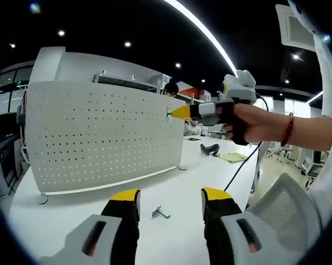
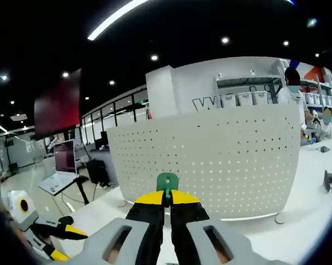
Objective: Insert the hook assembly into the mounting plate slot until the hook locks in place.
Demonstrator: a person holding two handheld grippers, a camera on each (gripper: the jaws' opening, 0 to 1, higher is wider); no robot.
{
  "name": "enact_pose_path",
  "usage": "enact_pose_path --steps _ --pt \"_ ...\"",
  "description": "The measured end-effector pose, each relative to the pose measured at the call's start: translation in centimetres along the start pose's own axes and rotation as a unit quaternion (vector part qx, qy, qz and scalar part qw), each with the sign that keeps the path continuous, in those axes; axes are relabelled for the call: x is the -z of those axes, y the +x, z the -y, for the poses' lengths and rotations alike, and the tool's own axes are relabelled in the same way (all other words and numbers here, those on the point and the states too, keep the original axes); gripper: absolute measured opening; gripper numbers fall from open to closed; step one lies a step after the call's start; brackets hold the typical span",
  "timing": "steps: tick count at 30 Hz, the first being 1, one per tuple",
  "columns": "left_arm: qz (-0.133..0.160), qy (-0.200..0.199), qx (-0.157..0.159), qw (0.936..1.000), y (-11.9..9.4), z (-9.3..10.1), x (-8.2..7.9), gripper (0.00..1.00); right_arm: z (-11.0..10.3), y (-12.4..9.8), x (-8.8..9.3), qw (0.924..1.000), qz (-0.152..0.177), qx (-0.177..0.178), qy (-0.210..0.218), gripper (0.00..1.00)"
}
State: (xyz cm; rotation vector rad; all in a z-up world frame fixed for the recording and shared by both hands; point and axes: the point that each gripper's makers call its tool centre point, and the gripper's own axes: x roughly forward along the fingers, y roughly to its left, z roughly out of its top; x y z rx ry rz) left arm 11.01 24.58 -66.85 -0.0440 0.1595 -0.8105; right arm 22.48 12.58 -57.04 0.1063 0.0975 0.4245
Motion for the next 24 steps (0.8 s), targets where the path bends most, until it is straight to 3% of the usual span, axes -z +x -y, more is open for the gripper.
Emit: enact_pose_path --steps 9,24 --pt "0.009 -0.002 -0.011 0.9999 -0.4 -0.3 -0.3 0.63 1.2 1.2 -1.4 0.9993 0.009 0.027 -0.025 0.01" --pt "0.013 -0.007 -0.018 0.9997 -1.1 -0.9 -0.1 0.71 3.0 4.3 -3.9 0.9978 0.034 0.051 -0.025 0.01"
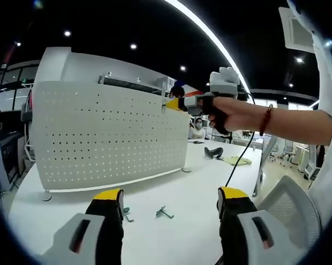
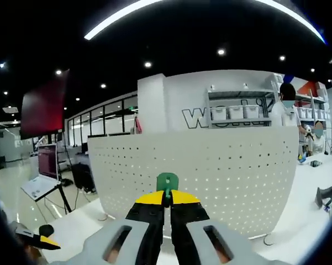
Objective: Insert the hook assembly into the mounting plate slot until the hook locks in place.
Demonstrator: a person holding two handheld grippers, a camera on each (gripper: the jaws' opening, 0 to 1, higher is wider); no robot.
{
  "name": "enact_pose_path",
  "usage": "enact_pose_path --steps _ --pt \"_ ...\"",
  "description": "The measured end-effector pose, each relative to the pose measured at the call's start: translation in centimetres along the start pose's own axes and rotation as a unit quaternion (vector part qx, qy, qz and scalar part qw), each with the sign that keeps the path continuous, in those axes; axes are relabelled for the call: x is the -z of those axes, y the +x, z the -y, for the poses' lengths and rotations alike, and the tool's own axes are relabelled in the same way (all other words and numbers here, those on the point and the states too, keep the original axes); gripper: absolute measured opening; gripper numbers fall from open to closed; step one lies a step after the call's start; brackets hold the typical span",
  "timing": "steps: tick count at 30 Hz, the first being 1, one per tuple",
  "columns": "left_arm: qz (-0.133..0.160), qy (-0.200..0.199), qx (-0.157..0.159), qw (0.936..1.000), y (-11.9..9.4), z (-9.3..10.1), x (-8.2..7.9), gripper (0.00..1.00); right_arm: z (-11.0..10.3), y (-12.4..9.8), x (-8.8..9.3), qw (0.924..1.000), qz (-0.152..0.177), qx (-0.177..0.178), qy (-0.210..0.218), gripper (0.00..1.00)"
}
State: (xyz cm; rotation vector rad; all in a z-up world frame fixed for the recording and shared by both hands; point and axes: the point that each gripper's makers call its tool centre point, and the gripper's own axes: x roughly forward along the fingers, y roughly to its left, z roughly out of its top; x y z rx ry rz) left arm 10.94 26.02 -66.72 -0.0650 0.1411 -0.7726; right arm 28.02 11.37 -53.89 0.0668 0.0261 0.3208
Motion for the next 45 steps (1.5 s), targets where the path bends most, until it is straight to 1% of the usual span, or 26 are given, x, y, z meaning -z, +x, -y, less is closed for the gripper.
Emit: enact_pose_path --steps 1,4,9,12,15,16,18,21,24,29,37,39,45 --pt "0.001 0.000 -0.002 1.0000 -0.1 -0.1 0.0 0.72 0.1 0.2 -0.4 1.0000 0.007 0.002 -0.003 0.01" --pt "0.002 -0.002 -0.003 1.0000 -0.1 -0.1 0.0 0.74 0.3 0.9 -0.6 0.9999 0.002 0.006 -0.010 0.01" --pt "-0.002 0.001 0.004 1.0000 -0.1 -0.3 0.1 0.74 1.2 1.8 -1.9 0.9996 0.016 0.018 -0.016 0.01" --pt "-0.001 0.006 0.002 1.0000 0.0 -0.5 0.0 0.75 1.6 2.4 -2.4 0.9993 0.018 0.024 -0.021 0.01" --pt "0.004 0.003 0.005 1.0000 0.0 -0.6 -0.3 0.75 2.1 2.9 -2.9 0.9989 0.022 0.030 -0.030 0.01" --pt "0.008 0.007 0.005 0.9999 0.0 -0.6 -0.4 0.75 2.4 3.0 -3.2 0.9986 0.026 0.036 -0.030 0.01" --pt "0.004 0.006 0.005 1.0000 -0.1 -0.7 -0.4 0.76 2.6 3.3 -3.5 0.9982 0.030 0.039 -0.035 0.01" --pt "0.001 0.007 0.010 0.9999 -0.2 -0.6 -0.3 0.79 2.8 3.7 -3.4 0.9982 0.027 0.040 -0.035 0.01" --pt "-0.002 0.007 0.009 0.9999 -0.4 -0.8 -0.2 0.79 3.2 4.2 -3.3 0.9981 0.025 0.046 -0.034 0.01" --pt "-0.001 0.004 0.005 1.0000 -0.5 -1.2 -0.2 0.79 3.3 4.9 -3.1 0.9982 0.020 0.046 -0.033 0.01" --pt "-0.005 0.005 0.004 1.0000 -0.6 -1.6 -0.1 0.79 3.8 6.3 -3.5 0.9977 0.022 0.052 -0.037 0.01" --pt "-0.004 0.006 0.005 1.0000 -0.6 -1.6 -0.2 0.79 3.9 6.8 -3.6 0.9970 0.020 0.054 -0.051 0.01" --pt "-0.003 0.003 0.005 1.0000 -0.6 -1.7 -0.2 0.80 4.3 7.6 -3.5 0.9967 0.019 0.059 -0.053 0.01"
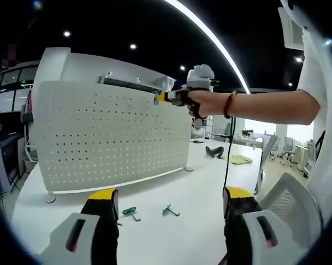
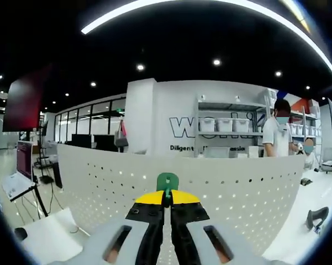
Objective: Insert the hook assembly into the mounting plate slot until the hook locks in place.
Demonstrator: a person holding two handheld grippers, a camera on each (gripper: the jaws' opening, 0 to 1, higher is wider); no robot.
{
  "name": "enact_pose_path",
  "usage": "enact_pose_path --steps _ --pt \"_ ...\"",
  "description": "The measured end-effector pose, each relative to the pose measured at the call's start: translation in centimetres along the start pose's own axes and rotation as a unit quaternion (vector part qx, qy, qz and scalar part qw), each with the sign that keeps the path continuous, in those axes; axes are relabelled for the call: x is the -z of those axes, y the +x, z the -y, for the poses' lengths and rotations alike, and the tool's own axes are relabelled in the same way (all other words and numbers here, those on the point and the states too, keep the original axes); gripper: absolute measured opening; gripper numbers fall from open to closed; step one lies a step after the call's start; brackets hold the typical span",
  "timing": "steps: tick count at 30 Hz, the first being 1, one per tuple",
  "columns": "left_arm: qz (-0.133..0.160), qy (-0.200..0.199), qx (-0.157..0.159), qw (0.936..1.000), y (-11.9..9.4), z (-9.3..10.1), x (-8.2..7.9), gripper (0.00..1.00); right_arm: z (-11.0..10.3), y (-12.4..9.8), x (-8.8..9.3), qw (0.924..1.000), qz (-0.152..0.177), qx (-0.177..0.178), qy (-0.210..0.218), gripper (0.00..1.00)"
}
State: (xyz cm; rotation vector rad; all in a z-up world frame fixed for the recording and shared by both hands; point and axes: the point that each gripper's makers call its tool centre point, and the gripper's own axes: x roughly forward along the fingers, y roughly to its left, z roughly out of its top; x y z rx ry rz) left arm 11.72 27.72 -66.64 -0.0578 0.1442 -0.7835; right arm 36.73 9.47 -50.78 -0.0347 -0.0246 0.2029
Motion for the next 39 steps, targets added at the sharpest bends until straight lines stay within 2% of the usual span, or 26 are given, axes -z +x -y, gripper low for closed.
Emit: enact_pose_path --steps 21,33,39 --pt "0.011 -0.026 -0.007 0.9996 -0.4 -1.3 -0.3 0.79 0.8 3.6 1.2 0.9998 -0.018 0.011 -0.007 0.01" --pt "0.011 -0.027 0.002 0.9996 -0.3 -1.2 -0.2 0.78 0.8 4.2 1.6 0.9996 -0.020 0.019 -0.011 0.01" --pt "0.014 -0.031 0.001 0.9994 -0.2 -1.2 -0.2 0.78 0.9 4.4 2.6 0.9990 -0.032 0.027 -0.016 0.01"
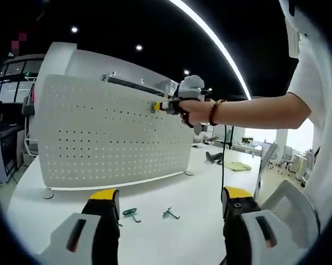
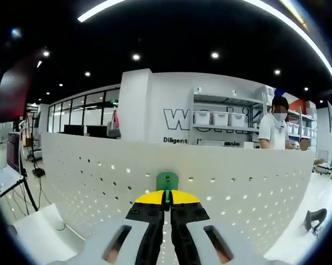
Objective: Insert the hook assembly into the mounting plate slot until the hook locks in place.
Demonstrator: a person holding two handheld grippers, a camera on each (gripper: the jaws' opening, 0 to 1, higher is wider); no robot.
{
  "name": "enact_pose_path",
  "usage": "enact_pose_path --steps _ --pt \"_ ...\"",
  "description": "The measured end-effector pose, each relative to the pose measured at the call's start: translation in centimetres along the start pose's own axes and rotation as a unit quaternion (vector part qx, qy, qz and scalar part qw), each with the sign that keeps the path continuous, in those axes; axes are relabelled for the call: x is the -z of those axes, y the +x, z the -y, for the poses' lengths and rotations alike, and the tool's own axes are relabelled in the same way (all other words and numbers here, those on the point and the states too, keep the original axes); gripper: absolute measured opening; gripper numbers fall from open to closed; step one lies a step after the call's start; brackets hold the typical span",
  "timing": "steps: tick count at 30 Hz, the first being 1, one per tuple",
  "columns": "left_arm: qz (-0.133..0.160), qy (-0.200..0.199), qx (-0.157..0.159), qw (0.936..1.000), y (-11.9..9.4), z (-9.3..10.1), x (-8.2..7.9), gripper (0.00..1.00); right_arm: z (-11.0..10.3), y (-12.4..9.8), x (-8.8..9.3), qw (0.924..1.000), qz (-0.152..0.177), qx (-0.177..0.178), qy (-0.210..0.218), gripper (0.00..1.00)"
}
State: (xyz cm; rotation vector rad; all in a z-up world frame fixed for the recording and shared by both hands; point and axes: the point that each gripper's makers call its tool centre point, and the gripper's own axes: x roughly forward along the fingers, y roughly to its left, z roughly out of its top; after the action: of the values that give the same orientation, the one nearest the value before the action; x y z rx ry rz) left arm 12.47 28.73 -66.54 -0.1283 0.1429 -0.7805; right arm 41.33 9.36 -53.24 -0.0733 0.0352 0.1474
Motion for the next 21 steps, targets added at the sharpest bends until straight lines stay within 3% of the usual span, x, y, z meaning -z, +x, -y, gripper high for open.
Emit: enact_pose_path --steps 9,11,21 --pt "0.001 -0.004 -0.004 1.0000 -0.27 -0.26 0.04 0.77 0.08 0.33 -0.40 0.9999 0.000 0.012 0.011 0.01" --pt "0.001 -0.006 -0.005 1.0000 -0.29 -0.31 0.10 0.77 0.17 0.47 -0.28 0.9995 0.003 0.013 0.030 0.02" --pt "-0.006 -0.005 0.000 1.0000 0.00 -0.17 0.38 0.77 -0.23 0.31 -0.63 1.0000 0.002 0.001 0.006 0.07"
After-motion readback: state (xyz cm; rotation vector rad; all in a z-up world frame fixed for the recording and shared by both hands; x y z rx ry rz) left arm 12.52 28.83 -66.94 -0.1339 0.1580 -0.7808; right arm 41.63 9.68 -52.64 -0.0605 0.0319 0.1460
